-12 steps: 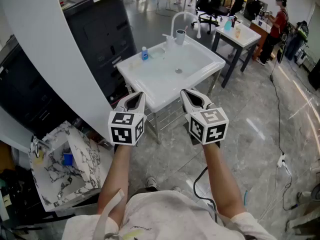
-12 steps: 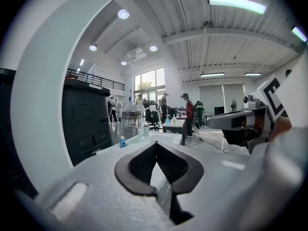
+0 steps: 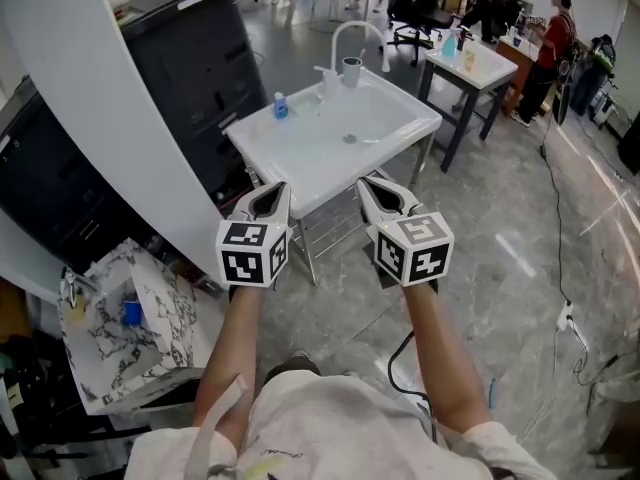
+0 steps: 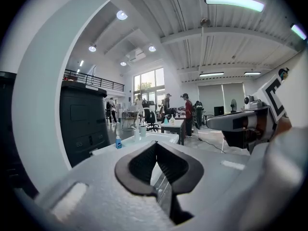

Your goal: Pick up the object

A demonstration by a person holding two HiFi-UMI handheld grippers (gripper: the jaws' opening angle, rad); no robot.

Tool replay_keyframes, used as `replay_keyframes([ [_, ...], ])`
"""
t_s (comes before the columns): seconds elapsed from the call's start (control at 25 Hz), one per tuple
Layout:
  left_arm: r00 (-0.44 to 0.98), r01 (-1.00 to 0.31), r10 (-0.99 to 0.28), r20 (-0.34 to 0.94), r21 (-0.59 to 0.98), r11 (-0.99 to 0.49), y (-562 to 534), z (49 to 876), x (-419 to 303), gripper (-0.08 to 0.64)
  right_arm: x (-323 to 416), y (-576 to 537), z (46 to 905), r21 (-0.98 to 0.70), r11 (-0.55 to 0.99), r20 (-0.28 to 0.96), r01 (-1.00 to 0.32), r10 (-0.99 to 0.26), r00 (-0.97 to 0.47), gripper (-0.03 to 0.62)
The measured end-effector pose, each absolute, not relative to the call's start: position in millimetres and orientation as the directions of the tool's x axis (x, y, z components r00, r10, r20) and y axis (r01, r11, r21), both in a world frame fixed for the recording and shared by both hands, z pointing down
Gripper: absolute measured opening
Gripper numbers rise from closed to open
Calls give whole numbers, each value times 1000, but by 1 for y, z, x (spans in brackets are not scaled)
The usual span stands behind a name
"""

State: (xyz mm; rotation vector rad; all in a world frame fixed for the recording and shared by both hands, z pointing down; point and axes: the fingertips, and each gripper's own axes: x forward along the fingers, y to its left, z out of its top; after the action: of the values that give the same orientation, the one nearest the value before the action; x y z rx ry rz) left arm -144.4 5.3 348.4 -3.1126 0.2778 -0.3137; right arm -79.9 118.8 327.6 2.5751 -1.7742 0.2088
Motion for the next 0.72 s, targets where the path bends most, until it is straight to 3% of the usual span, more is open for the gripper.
replay_keyframes([
  [0.72, 961, -178, -177, 214, -15, -984, 9, 366, -102, 15, -43, 122, 345, -56, -350, 130, -935, -931, 341, 17],
])
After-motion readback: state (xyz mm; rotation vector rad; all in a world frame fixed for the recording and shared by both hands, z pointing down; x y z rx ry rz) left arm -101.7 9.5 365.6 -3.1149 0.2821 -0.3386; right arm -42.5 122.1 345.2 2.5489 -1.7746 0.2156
